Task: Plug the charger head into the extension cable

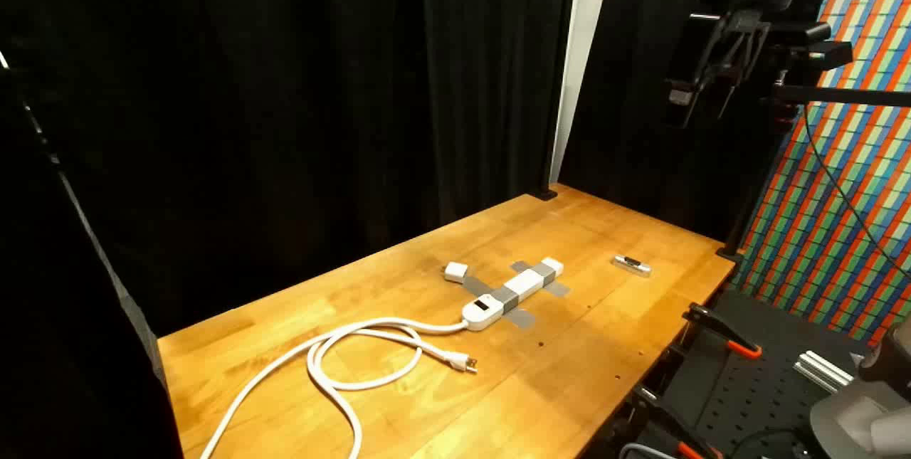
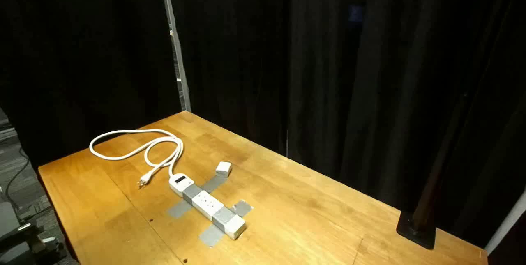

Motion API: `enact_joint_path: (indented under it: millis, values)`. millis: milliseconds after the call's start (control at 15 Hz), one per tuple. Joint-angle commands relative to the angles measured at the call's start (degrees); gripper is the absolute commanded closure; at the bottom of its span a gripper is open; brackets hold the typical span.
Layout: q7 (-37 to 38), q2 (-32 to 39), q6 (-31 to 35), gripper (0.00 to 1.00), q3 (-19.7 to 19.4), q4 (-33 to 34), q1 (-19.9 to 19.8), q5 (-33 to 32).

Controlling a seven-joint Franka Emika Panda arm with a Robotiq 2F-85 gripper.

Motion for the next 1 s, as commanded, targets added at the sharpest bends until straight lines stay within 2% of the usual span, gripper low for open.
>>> enact_joint_path:
  millis: [0, 733, 867, 933]
  values:
    - [0.0, 0.0, -0.1, 0.00, 0.0, 0.1, 0.0, 0.0]
    - [0.0, 0.0, -0.1, 0.00, 0.0, 0.1, 0.0, 0.0]
    - [0.4, 0.4, 5.2, 0.00, -3.1, 0.2, 0.2, 4.3]
    - [1.8, 1.9, 8.0, 0.00, -2.9, 0.2, -0.7, 5.3]
